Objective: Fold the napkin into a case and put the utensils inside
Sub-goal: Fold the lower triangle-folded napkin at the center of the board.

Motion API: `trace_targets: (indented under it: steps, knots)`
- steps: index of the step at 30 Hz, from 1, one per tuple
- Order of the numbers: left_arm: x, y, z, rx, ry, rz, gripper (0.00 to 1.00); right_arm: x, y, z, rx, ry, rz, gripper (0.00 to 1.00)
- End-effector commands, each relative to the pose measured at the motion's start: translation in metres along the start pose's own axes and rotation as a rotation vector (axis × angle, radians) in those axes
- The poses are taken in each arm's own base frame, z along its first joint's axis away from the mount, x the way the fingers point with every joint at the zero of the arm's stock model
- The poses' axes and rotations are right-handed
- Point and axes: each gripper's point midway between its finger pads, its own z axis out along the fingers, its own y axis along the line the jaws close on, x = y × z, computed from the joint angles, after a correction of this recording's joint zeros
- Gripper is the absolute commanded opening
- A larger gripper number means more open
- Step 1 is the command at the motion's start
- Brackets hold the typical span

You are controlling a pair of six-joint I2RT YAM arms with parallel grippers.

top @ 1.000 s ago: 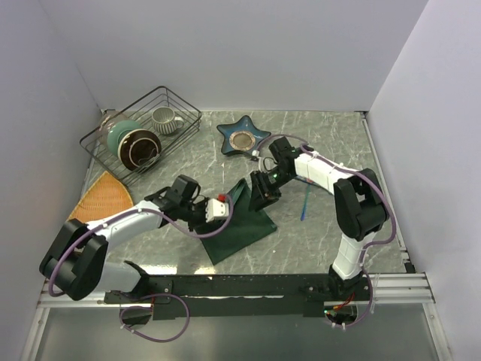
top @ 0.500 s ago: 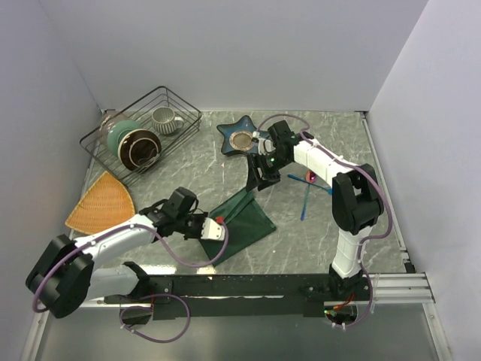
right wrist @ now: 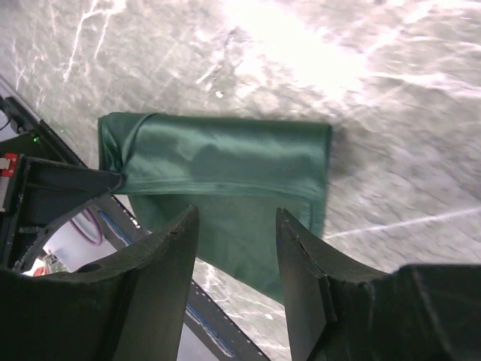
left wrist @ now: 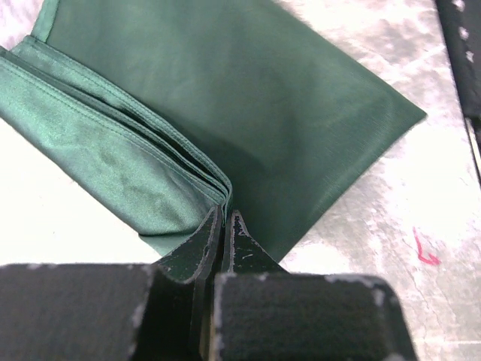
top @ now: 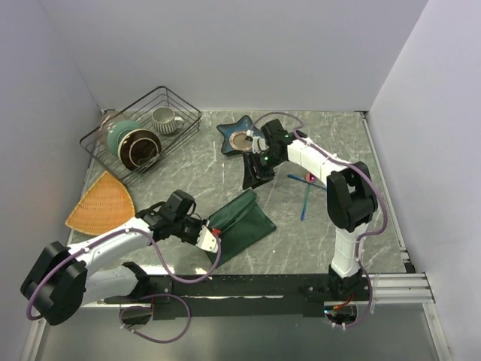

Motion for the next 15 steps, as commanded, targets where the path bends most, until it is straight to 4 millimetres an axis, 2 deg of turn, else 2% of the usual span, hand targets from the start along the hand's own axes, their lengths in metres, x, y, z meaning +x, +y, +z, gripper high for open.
trace_targets:
  steps: [1,4,9,15]
  knots:
    - [-0.012,-0.014,0.002,0.068,-0.073,0.118,0.01,-0.014,0.02,0.006,-0.04,-0.027,-0.042,0.53]
    - [-0.012,-0.014,0.004,0.078,-0.075,0.109,0.01,-0.008,0.027,0.016,-0.054,-0.006,-0.051,0.53]
    - [-0.01,-0.02,0.005,0.123,-0.07,0.135,0.01,0.015,0.033,0.041,-0.057,0.061,-0.064,0.53]
    - [-0.006,-0.025,0.007,0.15,-0.057,0.154,0.02,0.032,0.014,0.064,-0.021,0.125,-0.03,0.52]
